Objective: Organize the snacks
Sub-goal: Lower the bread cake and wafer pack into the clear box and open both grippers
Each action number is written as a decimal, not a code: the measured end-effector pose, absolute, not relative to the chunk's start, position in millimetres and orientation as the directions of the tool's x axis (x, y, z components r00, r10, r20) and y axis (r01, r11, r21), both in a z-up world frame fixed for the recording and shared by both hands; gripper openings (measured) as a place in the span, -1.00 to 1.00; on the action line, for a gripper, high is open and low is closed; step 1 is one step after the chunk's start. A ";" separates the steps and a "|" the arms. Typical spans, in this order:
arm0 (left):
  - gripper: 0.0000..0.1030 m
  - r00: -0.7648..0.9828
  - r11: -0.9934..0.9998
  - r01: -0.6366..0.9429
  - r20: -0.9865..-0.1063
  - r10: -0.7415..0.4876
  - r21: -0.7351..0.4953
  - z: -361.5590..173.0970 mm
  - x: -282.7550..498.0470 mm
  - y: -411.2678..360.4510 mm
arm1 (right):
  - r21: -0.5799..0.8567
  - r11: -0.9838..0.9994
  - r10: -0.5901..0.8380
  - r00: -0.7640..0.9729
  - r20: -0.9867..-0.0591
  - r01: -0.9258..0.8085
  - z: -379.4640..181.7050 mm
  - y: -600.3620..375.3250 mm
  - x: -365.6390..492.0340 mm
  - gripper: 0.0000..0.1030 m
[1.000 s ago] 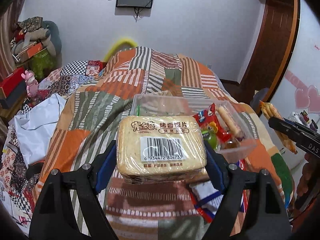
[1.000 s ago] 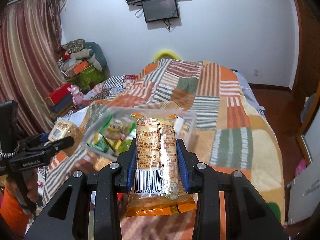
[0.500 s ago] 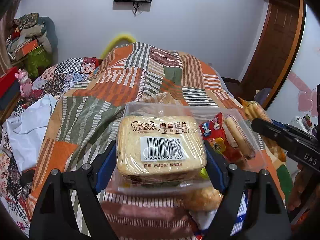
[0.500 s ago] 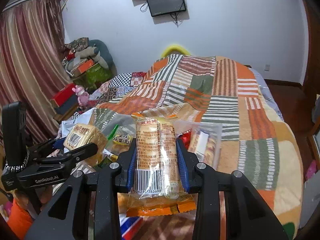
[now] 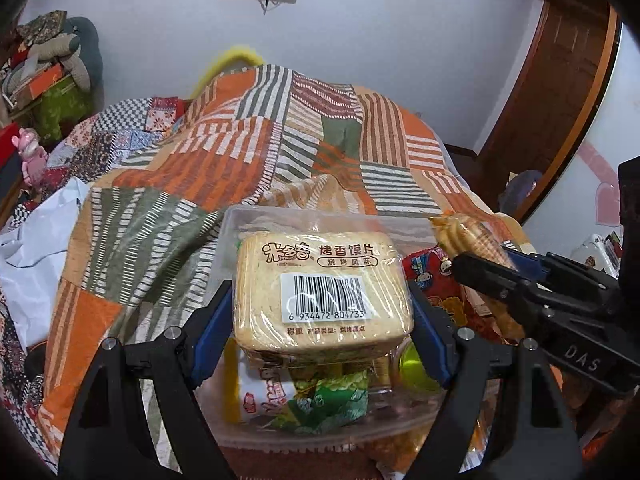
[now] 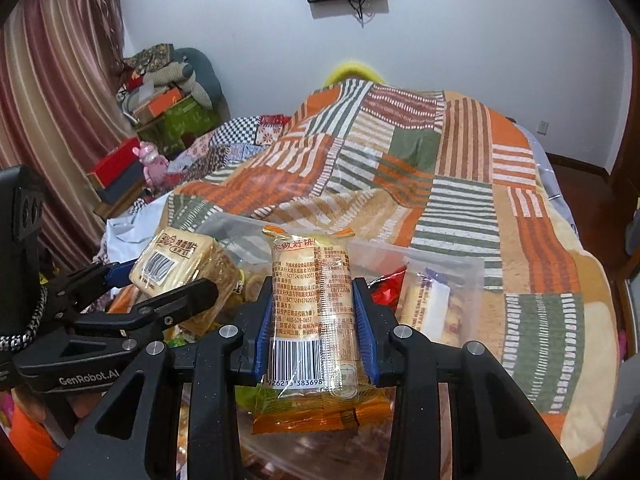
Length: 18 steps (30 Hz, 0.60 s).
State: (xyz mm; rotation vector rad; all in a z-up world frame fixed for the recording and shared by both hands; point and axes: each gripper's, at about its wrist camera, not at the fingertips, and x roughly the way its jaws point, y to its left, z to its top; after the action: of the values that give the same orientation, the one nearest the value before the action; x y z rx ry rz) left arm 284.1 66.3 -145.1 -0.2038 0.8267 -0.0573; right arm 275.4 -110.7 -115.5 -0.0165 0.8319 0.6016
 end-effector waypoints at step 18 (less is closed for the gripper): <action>0.58 0.684 0.984 -0.028 -0.722 -0.109 -0.175 -132.0 264.6 64.0 | 0.220 0.831 0.502 0.517 -0.694 -0.511 -106.8 -123.5 260.2 -0.20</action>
State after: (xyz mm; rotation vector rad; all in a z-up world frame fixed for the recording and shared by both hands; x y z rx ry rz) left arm 264.6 64.0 -132.0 -0.1772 0.8181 -0.0459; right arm 260.2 -123.5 -106.8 -0.0126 0.8286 0.6078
